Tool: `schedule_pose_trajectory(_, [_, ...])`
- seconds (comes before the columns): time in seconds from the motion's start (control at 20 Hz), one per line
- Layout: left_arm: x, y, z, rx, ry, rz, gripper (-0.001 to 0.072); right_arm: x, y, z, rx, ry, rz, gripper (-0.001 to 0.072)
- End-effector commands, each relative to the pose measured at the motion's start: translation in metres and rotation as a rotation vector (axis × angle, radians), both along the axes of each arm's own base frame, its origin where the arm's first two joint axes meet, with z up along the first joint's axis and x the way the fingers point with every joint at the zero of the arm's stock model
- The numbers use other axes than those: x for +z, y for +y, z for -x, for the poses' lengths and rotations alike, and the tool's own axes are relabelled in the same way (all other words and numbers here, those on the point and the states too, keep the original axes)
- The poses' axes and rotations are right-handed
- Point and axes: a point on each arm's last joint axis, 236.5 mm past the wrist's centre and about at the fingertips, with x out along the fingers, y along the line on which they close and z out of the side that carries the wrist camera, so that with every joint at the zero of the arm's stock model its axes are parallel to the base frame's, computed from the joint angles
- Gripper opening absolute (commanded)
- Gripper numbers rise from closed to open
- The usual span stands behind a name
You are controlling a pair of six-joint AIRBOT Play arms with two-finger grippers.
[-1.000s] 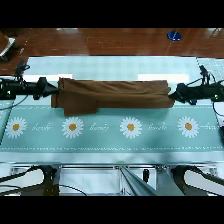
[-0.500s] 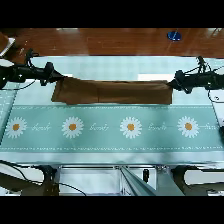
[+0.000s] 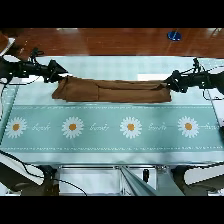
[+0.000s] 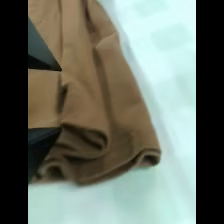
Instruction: Fold the shirts.
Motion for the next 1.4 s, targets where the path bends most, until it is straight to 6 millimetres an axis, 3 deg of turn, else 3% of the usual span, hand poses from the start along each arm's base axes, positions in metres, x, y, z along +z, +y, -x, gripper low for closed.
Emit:
schedule_pose_trajectory(0.0, [0.006, 0.061, 0.017, 0.060, 0.044, -0.129, 0.0507, 0.010, -0.033, 0.023, 0.012, 0.035, 0.037, 0.0410])
schedule_pose_trajectory(0.15, [0.041, 0.120, 0.037, 0.145, -0.014, -0.257, 0.0507, 0.013, -0.097, 0.055, -0.096, 0.091, 0.171, 0.0409])
schedule_pose_trajectory(0.2, [0.050, 0.126, 0.043, 0.163, -0.051, -0.278, 0.0507, 0.009, -0.103, 0.058, -0.137, 0.088, 0.167, 0.0409])
schedule_pose_trajectory(0.3, [0.056, 0.132, 0.059, 0.249, -0.110, -0.318, 0.0507, -0.005, -0.097, 0.058, -0.192, 0.085, 0.104, 0.0410])
schedule_pose_trajectory(0.4, [0.051, 0.119, 0.078, 0.321, -0.153, -0.319, 0.0507, -0.014, -0.078, 0.047, -0.186, 0.061, 0.014, 0.0413])
schedule_pose_trajectory(0.6, [0.044, 0.060, 0.108, 0.243, -0.196, -0.253, 0.0507, -0.020, -0.049, 0.021, -0.151, 0.019, -0.086, 0.0414])
schedule_pose_trajectory(0.75, [0.045, 0.033, 0.106, 0.186, -0.207, -0.241, 0.0507, -0.033, -0.028, 0.015, -0.100, 0.042, -0.085, 0.0415])
schedule_pose_trajectory(1.0, [0.054, 0.008, 0.093, 0.187, -0.257, -0.211, 0.0507, -0.050, 0.017, 0.025, 0.019, 0.098, -0.090, 0.0412])
schedule_pose_trajectory(1.05, [0.055, 0.004, 0.092, 0.184, -0.262, -0.209, 0.0507, -0.051, 0.025, 0.026, 0.035, 0.103, -0.089, 0.0370])
schedule_pose_trajectory(1.15, [0.055, -0.003, 0.093, 0.166, -0.263, -0.203, 0.0505, -0.042, 0.036, 0.027, 0.066, 0.094, -0.127, 0.0065])
schedule_pose_trajectory(1.2, [0.055, -0.006, 0.094, 0.158, -0.263, -0.202, 0.0504, -0.033, 0.040, 0.027, 0.095, 0.073, -0.145, 0.0024])
schedule_pose_trajectory(1.25, [0.055, -0.011, 0.095, 0.145, -0.259, -0.198, 0.0473, -0.022, 0.039, 0.028, 0.103, 0.057, -0.146, 0.0024])
schedule_pose_trajectory(1.35, [0.053, -0.024, 0.102, 0.085, -0.255, -0.193, 0.0022, 0.007, 0.032, 0.034, 0.135, 0.015, -0.106, 0.0024])
